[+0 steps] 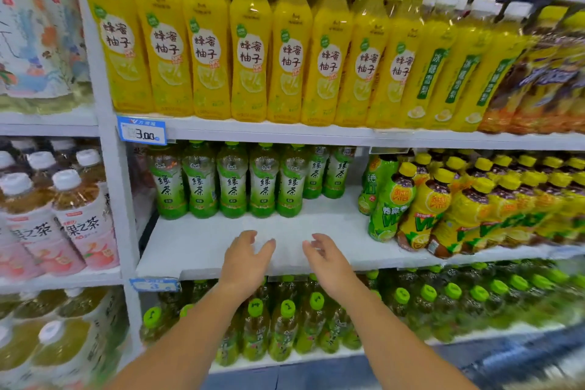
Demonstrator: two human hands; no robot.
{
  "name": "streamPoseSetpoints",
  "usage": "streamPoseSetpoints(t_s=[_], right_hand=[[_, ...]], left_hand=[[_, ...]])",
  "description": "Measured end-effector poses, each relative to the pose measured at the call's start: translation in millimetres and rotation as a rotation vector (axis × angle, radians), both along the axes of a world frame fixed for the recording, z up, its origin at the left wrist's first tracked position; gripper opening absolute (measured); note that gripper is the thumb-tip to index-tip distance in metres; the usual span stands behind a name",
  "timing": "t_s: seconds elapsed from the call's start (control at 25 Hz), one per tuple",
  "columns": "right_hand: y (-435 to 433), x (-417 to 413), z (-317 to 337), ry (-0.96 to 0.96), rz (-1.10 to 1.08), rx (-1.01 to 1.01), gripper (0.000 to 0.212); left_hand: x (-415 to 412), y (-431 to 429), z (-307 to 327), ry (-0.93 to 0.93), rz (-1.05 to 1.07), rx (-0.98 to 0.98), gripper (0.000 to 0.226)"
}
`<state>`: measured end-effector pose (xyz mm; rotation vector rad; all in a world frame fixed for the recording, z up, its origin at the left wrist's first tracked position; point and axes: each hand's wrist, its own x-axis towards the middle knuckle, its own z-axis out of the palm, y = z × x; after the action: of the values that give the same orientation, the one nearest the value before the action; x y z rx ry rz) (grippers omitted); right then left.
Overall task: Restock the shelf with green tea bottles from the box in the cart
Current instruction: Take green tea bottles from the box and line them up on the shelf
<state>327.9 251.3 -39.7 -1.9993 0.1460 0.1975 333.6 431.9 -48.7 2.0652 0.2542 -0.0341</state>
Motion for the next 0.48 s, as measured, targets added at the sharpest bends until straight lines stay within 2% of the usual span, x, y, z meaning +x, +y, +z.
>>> streamPoseSetpoints(t_s=[0.24, 0.48], right_hand=[[-22.8, -78.8, 69.3, 0.207, -0.011, 0.019, 0.056], [-51.3, -171.7, 140.2, 0.358, -0.067, 0.058, 0.057]], left_hand=[[-82.3, -12.0, 80.6, 0.243, -0.019, -0.157, 0.061], [-159.5, -32.4, 174.5, 0.331, -0.08, -0.191, 0.056]])
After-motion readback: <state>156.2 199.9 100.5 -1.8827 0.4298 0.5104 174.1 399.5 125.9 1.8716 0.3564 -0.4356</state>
